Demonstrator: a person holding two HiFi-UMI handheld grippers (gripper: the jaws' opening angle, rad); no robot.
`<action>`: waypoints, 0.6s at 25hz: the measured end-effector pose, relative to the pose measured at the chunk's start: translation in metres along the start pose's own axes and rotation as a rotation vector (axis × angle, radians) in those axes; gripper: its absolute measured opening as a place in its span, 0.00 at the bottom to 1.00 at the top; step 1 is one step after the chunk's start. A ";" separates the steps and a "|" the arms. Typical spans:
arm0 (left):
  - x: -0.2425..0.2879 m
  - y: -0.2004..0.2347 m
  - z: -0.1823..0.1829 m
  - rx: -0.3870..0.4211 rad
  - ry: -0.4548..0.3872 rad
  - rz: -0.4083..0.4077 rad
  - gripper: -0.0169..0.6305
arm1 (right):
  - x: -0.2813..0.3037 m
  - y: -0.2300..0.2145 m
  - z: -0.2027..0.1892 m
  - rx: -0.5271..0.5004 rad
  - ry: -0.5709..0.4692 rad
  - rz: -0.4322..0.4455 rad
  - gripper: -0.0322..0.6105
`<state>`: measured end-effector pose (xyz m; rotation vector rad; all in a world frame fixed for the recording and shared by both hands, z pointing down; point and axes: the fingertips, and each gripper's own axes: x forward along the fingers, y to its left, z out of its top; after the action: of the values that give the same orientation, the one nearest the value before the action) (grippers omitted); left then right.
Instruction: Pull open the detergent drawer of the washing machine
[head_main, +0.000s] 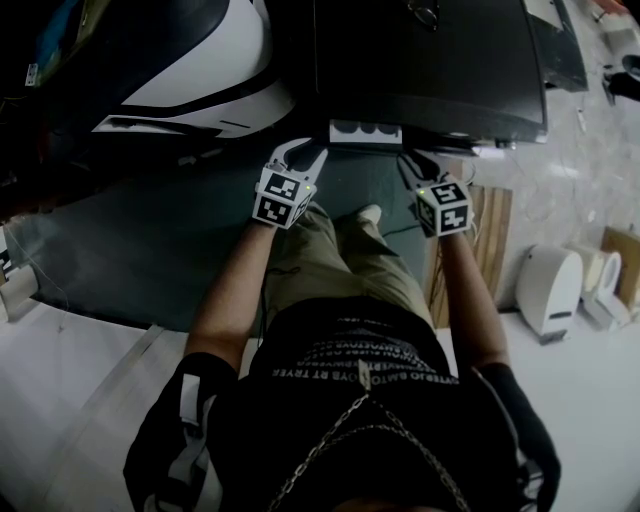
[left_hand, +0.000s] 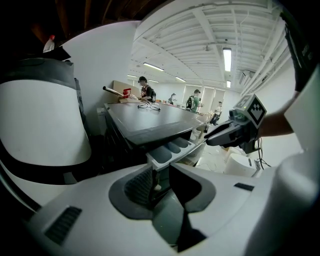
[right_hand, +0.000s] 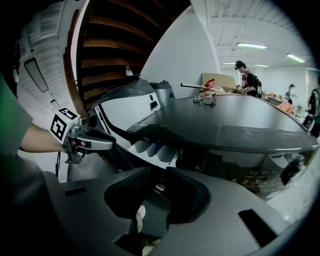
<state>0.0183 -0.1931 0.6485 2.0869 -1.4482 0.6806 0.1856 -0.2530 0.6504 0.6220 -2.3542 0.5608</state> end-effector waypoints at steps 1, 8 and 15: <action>-0.001 -0.001 -0.001 0.002 0.004 -0.002 0.18 | -0.001 0.001 -0.001 -0.001 0.002 0.001 0.17; -0.009 -0.012 -0.011 0.010 0.022 -0.007 0.18 | -0.009 0.009 -0.013 0.008 0.004 0.017 0.17; -0.017 -0.022 -0.020 0.027 0.061 -0.019 0.18 | -0.017 0.016 -0.023 0.016 0.010 0.018 0.17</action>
<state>0.0315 -0.1620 0.6494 2.0790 -1.3918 0.7535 0.1993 -0.2234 0.6517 0.6043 -2.3507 0.5902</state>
